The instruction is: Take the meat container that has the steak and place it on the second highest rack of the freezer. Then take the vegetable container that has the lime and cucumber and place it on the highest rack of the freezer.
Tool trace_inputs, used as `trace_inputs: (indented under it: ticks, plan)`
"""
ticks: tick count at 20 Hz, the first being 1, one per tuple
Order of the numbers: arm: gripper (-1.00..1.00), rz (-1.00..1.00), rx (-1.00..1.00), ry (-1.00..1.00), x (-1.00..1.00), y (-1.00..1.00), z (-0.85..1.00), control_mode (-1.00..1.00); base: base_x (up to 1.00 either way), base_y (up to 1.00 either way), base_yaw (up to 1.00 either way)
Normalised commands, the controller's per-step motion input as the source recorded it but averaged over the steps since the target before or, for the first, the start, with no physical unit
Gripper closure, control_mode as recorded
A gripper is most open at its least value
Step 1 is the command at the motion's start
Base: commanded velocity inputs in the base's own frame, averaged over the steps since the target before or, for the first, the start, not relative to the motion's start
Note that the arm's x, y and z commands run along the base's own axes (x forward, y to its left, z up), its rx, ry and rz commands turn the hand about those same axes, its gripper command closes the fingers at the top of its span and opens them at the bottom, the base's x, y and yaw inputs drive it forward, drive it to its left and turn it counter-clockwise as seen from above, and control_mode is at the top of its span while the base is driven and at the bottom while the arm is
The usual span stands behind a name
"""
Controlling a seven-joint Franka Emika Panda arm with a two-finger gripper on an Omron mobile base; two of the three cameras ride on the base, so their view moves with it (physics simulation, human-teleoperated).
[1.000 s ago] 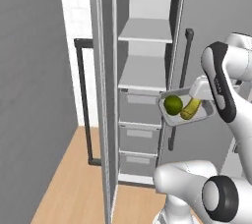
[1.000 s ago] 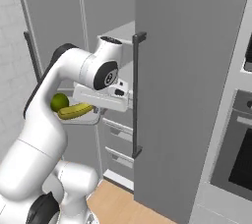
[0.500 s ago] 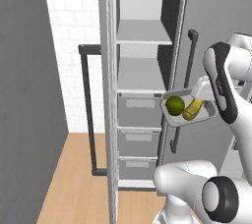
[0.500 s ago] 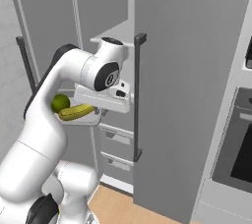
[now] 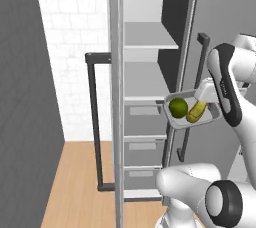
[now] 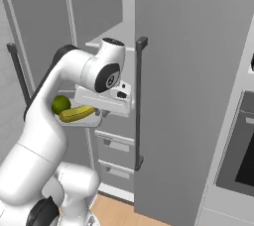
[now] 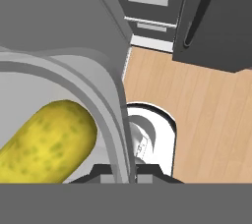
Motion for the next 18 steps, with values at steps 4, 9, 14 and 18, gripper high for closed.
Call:
trace_inputs:
  ticks: [4, 9, 14, 18]
  plan:
    - [1.0, 0.0, 0.0, 0.0, 0.0, 0.0, 0.0, 1.0, 0.55, 0.27, -0.14]
    - [1.0, 0.0, 0.0, 0.0, 0.0, 0.0, 0.0, 1.0, 0.2, 0.28, -0.14]
    - [1.0, -0.07, 0.05, -0.01, 0.13, 0.17, 0.04, -1.0, 0.07, 0.21, -0.1]
    - [1.0, -0.18, 0.23, 0.0, 0.44, 0.46, 0.29, -1.0, 0.0, 0.0, 0.0]
